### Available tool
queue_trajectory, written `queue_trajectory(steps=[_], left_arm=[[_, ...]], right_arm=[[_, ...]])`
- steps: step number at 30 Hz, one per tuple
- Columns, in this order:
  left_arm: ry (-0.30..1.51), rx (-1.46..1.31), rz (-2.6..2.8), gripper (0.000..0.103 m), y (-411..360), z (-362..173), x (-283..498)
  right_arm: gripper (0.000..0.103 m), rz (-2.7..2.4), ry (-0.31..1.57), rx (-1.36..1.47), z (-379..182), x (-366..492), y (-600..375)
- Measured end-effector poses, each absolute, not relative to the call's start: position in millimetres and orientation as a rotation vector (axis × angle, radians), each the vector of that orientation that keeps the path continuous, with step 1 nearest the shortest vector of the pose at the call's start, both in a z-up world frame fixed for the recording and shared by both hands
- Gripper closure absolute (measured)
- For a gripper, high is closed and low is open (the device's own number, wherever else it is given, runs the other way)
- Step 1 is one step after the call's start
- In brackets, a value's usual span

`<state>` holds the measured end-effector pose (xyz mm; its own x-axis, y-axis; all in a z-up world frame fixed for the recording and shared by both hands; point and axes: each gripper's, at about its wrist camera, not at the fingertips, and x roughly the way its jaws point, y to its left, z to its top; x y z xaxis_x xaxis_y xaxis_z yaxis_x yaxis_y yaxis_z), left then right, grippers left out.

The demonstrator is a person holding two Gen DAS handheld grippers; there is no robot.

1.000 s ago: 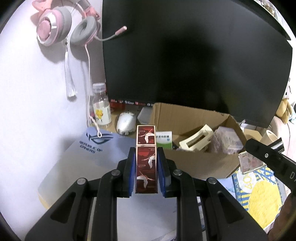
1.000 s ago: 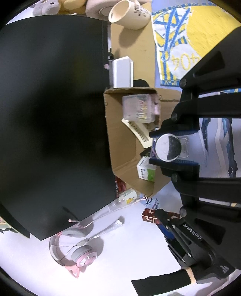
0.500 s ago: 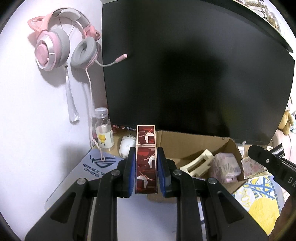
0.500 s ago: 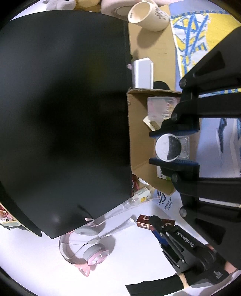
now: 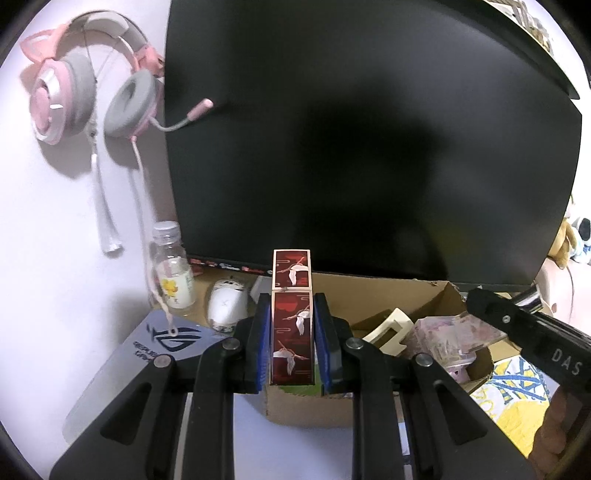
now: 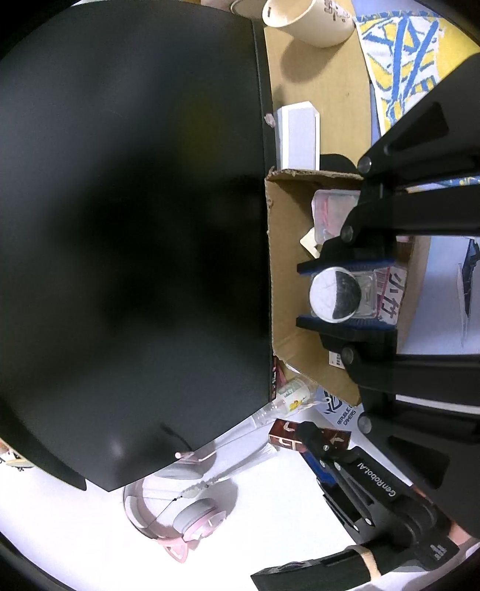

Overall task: Organize objects
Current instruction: 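Lift and carry the red box and bottle over the cardboard box, then lower both items into the cardboard box and open both tools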

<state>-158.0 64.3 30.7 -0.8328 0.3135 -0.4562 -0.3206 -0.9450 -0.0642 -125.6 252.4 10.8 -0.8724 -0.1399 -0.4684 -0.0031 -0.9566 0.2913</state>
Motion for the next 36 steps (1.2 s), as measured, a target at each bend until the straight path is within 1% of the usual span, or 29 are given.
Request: queue_trajectory(steps=[10,16,25,30,36], left_arm=[[0.001,-0.718,2.641,0.083,84.4,6.0,-172.9],[0.045,-0.711,2.637,0.083,94.1,0.3,-172.4],[0.075,-0.823,2.662,0.083,96.7,-18.7,-188.0],[0.150,-0.814,2.682,0.083,101.8,-19.7,-184.2],[0.217,-0.812,2.712,0.074,106.2,-17.5,-180.9]], right_arm=[[0.080,-2.924,-0.463,0.844,-9.3,-138.2,261.6],[0.080,-2.937,-0.442,0.863,-14.2,-141.2,259.9],[0.080,-2.940,-0.411,0.896,-17.5,-143.5,254.9],[0.080,-2.942,-0.395,0.933,-22.1,-147.2,252.6],[0.080,-2.949,-0.394,0.933,-21.0,-147.2,252.2]])
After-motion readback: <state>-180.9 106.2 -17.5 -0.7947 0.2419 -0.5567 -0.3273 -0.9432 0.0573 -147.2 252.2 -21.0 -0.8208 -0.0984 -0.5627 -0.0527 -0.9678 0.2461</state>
